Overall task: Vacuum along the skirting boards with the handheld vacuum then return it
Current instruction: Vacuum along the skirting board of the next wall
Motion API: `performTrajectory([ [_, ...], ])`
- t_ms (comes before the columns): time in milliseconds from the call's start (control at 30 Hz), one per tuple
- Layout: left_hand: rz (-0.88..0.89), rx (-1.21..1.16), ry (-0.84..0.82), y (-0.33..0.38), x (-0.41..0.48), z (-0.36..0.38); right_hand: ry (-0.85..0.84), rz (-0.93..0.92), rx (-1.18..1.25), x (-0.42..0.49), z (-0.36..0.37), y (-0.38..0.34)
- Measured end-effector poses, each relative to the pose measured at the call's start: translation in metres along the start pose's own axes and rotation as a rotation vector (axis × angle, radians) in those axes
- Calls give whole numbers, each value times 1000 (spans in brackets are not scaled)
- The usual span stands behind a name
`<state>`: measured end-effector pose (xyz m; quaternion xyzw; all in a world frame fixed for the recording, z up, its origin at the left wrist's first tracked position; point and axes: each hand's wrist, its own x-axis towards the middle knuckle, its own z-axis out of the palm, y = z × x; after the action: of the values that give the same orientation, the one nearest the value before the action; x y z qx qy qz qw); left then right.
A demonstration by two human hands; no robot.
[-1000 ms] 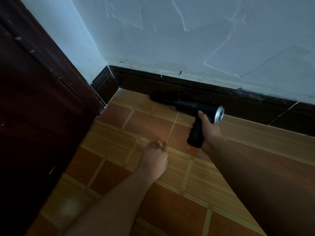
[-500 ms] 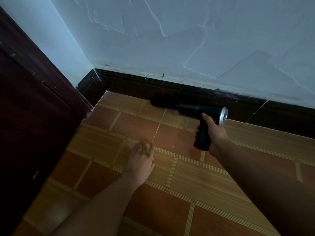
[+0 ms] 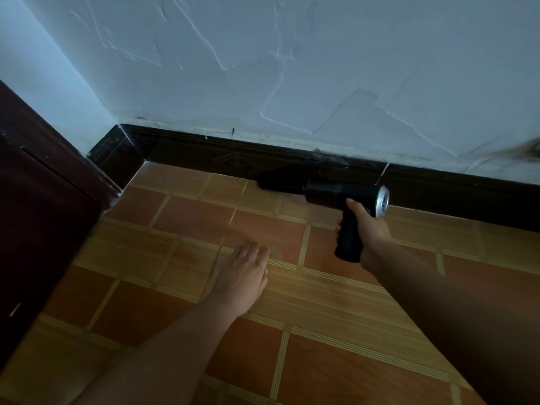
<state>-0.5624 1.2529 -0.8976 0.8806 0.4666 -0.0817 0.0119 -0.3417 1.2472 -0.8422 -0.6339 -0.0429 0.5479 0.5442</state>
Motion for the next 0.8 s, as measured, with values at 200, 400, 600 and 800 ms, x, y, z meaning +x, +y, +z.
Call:
performTrajectory([
  [200,66,-81,-33,18,7,3,20,-19,7,-6,-30,-7],
  [400,78,-112,0,30,7,3,59,-31,-9,-9,-59,-13],
  [600,79,-140,34,35,7,5,88,-44,-30,-9,-85,-16],
  [800,92,-141,30,32,4,10,90,-25,-4,-6,-88,-12],
])
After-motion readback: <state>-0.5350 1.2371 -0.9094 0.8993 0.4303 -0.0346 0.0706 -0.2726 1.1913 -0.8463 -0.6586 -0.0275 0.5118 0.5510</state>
